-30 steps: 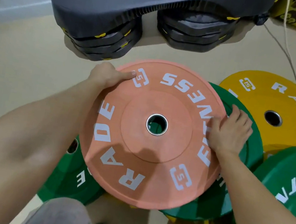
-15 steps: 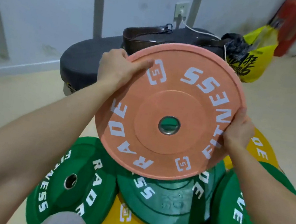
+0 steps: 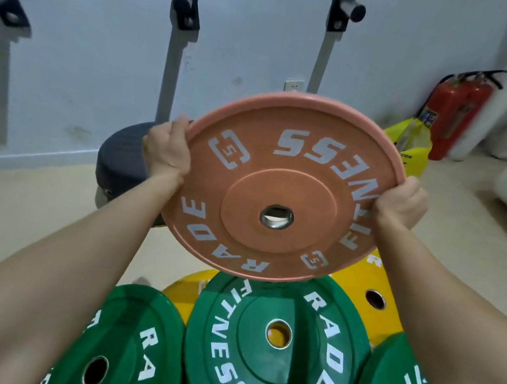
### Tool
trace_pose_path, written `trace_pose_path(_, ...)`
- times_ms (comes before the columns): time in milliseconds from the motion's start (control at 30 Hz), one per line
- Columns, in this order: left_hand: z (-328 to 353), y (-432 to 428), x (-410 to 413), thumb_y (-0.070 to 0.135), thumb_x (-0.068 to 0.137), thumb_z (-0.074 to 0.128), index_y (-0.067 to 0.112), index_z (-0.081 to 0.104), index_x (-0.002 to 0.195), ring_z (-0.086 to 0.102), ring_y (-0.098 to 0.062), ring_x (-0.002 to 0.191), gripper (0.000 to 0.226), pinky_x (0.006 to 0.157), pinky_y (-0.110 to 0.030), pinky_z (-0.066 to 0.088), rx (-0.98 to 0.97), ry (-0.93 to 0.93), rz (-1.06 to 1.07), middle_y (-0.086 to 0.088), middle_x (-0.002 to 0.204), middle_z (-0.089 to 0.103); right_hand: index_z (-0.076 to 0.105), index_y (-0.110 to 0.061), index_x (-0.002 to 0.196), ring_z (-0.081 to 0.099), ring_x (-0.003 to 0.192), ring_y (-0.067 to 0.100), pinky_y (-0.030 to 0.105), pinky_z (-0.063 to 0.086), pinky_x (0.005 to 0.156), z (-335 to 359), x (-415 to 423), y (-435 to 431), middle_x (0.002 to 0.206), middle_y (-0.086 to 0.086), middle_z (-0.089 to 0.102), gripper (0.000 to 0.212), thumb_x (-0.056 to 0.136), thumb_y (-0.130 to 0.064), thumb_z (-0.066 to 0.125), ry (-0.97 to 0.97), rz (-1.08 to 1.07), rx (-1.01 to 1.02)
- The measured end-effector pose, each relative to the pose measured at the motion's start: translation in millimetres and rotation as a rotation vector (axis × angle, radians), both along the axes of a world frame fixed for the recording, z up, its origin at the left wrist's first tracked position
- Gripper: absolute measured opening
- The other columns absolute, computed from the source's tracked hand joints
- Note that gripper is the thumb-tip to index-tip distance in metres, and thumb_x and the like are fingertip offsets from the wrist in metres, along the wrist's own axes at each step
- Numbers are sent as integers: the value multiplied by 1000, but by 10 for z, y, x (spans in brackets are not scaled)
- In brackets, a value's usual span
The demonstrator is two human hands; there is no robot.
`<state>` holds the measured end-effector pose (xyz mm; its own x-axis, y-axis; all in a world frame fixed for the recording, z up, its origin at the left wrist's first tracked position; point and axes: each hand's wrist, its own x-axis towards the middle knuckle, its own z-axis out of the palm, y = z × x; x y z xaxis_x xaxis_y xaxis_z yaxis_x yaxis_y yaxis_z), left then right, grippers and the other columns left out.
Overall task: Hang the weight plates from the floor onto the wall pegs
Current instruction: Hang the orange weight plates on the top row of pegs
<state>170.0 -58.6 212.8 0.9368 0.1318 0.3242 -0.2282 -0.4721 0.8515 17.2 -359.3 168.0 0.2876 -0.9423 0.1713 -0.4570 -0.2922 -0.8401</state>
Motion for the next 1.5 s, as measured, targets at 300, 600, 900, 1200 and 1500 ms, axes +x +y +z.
trace_pose_path(300,-920,-81,162,39,88,42,9,45,53,36,-16,56,46,60,-39,31,-29,28,-69,-2,54,45,54,18,113,47,117,52,51,30,97,-860,40,-119,125,39,52,69,73,-18,11,174,-37,25)
trace_pose_path(600,-1529,-129,151,42,102,38,23,58,68,61,-16,69,44,68,-33,47,-307,524,-149,6,65,66,55,12,112,51,116,46,46,34,94,-1134,-173,-394,124,30,55,34,96,2,27,136,-173,165)
trace_pose_path(900,-1326,-241,96,31,99,24,19,61,93,58,-27,91,39,83,-38,49,-253,606,142,-10,105,64,58,6,119,53,118,41,32,41,89,-872,-336,-301,129,25,58,36,99,-3,29,114,-253,356)
trace_pose_path(1200,1150,-308,64,38,100,27,17,64,102,59,-22,83,43,64,-29,41,-218,512,161,-3,101,66,57,-1,121,53,119,37,37,38,91,1297,-468,-177,130,21,58,38,103,-16,27,33,-272,454)
trace_pose_path(1500,4701,-667,-197,35,101,27,15,60,97,55,-23,83,38,75,-31,41,-257,437,174,-5,98,61,53,-8,127,51,122,36,44,39,103,4886,-596,-513,133,15,56,52,100,-28,13,-38,-202,414)
